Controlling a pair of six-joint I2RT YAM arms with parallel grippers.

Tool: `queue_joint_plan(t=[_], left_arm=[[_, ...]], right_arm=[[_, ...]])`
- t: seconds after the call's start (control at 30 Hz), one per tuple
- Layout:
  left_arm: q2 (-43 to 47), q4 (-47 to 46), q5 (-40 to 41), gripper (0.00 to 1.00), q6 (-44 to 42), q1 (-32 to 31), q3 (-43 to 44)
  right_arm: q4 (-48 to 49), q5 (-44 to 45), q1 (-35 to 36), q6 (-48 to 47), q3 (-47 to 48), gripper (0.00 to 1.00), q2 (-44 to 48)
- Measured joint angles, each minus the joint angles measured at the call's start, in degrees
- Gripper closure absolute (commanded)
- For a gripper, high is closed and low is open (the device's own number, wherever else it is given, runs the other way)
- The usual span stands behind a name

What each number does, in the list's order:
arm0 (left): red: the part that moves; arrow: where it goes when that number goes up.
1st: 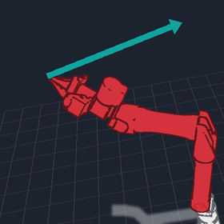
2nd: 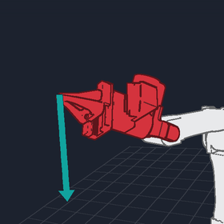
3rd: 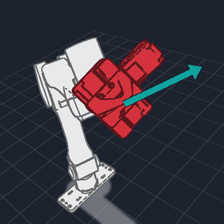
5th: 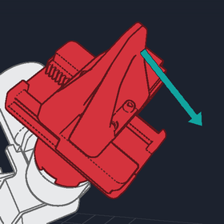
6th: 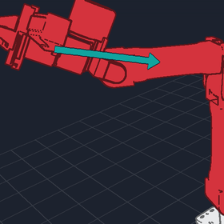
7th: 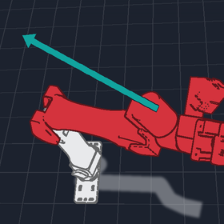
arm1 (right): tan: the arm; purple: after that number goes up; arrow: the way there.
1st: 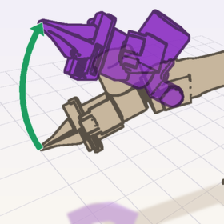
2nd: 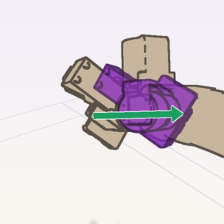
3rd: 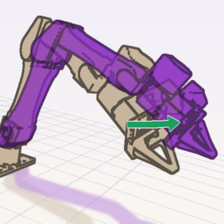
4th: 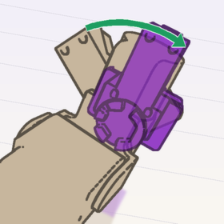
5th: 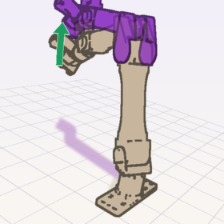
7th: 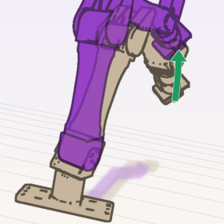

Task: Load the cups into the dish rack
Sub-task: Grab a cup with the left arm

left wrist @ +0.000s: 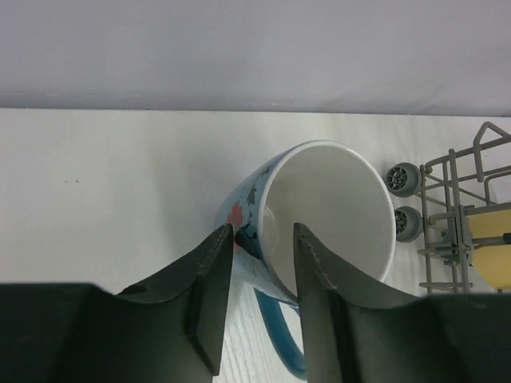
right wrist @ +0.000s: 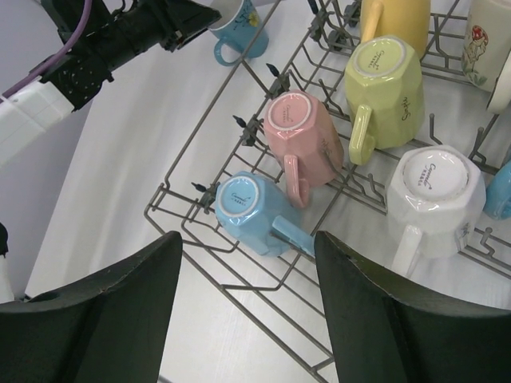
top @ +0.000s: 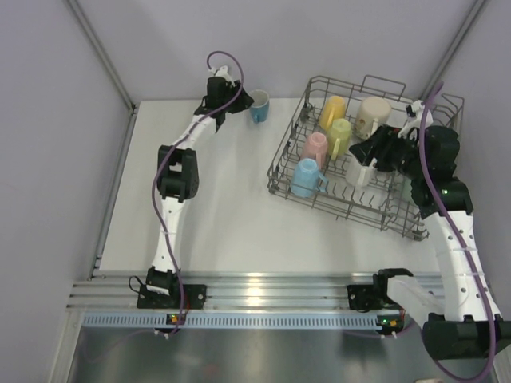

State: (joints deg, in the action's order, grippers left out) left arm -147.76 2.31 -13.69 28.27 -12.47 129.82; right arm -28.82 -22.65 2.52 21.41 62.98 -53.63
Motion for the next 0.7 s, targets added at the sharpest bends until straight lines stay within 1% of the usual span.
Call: queue_joint_plan(t=[0.07, 0.1, 0.17, 0.2, 0.23, 0.43, 0.5, 0.57, 0.7], left_arm=[[0.37, -0.85, -0.68, 0.7, -0.42, 0.07, -0.74], [0.87, -1.14, -0.68, 0.81, -0.68, 0.09, -1.68], [1.51, -1.4, -0.83, 0.88, -1.44, 0.33, -3.3], [1.62, -0.72, -1.6, 0.98, -1.27, 0.59, -4.2], [1.62, -0.55, -2.56, 1.0, -0.55, 0.83, -5.25], [3.02, -2.25, -7.98, 1.0, 3.45, 2.91, -11.17], [4.48, -3.23, -9.94, 1.0, 4.7, 3.43, -14.36], [6.78, -4.48, -11.91, 1.0, 5.92, 3.85, -18.36], [13.09, -8.46, -16.0, 1.0, 9.16, 4.81, -29.75]], right_arm=[[0.04, 0.0, 0.0, -0.2, 0.0, 0.31, -0.22], [0.04, -0.02, 0.02, -0.28, 0.0, 0.31, -0.39], [0.04, -0.13, 0.11, -0.35, 0.0, 0.31, -0.59], [0.07, -0.17, 0.22, -0.35, 0.02, 0.3, -0.7], [0.07, -0.17, 0.35, -0.35, 0.02, 0.3, -0.81], [0.09, -0.24, 0.81, -0.33, 0.0, 0.3, -0.87], [0.11, -0.24, 0.87, -0.33, 0.0, 0.29, -0.87], [0.24, -0.24, 1.29, -0.26, -0.07, 0.28, -0.87], [0.5, -0.35, 2.84, -0.02, -0.7, 0.27, -1.14]])
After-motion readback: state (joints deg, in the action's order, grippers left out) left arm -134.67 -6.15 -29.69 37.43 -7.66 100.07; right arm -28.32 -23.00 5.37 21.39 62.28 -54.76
